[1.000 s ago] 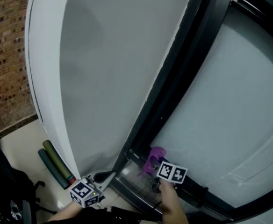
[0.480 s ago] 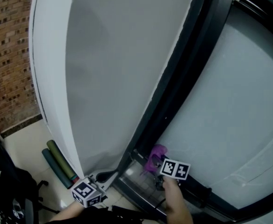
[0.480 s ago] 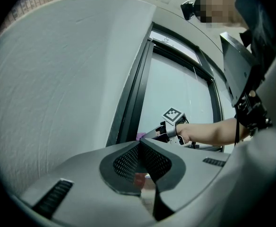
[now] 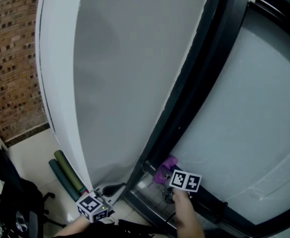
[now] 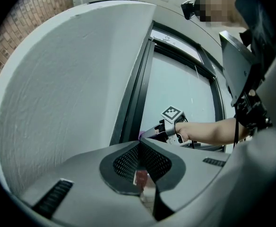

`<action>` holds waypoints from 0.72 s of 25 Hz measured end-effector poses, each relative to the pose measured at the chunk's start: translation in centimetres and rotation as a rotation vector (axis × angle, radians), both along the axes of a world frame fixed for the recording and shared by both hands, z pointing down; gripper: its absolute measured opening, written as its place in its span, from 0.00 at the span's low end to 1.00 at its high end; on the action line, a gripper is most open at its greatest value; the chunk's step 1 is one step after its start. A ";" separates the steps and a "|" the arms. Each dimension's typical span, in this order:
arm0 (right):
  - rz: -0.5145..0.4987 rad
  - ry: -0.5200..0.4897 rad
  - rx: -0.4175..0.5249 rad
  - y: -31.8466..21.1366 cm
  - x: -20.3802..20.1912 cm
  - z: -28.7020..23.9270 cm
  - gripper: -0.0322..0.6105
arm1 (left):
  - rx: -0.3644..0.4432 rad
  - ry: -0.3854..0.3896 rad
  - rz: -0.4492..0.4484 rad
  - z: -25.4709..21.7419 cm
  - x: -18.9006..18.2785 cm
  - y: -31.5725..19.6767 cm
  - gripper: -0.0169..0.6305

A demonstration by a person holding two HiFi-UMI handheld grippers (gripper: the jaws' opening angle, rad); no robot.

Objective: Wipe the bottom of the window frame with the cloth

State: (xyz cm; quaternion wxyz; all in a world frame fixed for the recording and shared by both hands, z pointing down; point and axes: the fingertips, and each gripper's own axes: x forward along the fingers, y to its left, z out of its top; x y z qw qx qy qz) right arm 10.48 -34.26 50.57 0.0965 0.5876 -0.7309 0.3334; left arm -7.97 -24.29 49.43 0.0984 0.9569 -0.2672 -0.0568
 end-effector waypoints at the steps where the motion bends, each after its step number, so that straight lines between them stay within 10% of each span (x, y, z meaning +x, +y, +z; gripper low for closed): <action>1: -0.001 -0.005 0.000 0.0 -0.1 0.0 0.19 | -0.010 -0.008 -0.004 0.4 -0.1 -0.1 0.03; 18: -0.014 -0.080 0.031 1.7 -1.4 0.8 0.19 | -0.028 -0.009 0.004 0.8 -0.2 0.6 0.03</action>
